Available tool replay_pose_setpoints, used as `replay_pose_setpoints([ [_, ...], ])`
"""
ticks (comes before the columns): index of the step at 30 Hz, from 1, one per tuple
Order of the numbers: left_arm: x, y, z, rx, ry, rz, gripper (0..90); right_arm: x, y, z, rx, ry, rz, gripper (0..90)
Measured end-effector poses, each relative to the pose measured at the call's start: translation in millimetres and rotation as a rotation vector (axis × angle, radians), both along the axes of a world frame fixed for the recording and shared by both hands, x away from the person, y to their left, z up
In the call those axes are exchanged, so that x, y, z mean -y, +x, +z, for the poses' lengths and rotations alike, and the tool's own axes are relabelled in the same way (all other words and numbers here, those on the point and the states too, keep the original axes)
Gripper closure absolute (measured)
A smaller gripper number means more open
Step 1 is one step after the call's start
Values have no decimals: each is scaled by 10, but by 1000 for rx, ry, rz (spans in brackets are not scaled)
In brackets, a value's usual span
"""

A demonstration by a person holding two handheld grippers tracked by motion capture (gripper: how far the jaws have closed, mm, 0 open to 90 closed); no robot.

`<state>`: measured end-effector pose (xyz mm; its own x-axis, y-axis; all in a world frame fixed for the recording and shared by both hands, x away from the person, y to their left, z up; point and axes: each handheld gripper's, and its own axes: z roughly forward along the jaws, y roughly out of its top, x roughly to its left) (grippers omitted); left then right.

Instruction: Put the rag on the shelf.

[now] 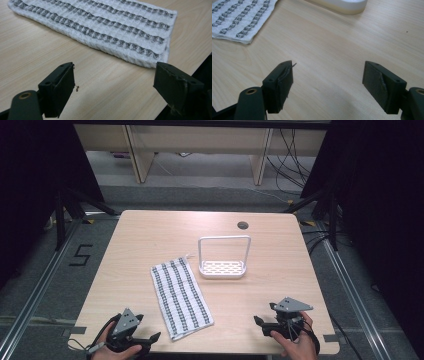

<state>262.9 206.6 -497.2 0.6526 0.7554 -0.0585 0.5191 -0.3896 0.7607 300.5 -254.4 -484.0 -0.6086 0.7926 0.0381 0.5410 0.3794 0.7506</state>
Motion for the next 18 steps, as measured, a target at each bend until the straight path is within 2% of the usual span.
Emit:
replay_pose_setpoints([
  [3,26,-10,-5,4,-9,-1,163,-22,-15,7,-16,17,-7,272],
  [6,39,-19,1,8,4,-14,164,-35,-15,26,-1,16,14,287],
  [7,46,-21,3,1,12,-13,165,-51,-27,32,-6,20,7,291],
  [8,62,-28,-8,-3,-2,-8,165,-78,-37,45,-18,22,16,302],
  [10,70,-30,-3,-8,11,-12,165,-99,-45,46,-21,25,18,304],
  [11,78,-29,-4,-4,11,-17,167,-107,-32,45,0,11,43,311],
  [12,84,-37,1,-9,12,-20,171,-137,-50,51,-20,18,39,321],
  [13,92,-28,-5,0,17,-19,171,-153,-46,50,-5,11,54,326],
  [14,104,-39,0,-4,13,-19,171,-176,-49,54,-14,14,65,328],
  [15,127,-46,-9,-5,-12,-18,170,-202,-51,58,-4,10,74,333],
  [18,141,-45,-9,-16,0,-26,166,-282,-58,70,-8,10,103,331],
])
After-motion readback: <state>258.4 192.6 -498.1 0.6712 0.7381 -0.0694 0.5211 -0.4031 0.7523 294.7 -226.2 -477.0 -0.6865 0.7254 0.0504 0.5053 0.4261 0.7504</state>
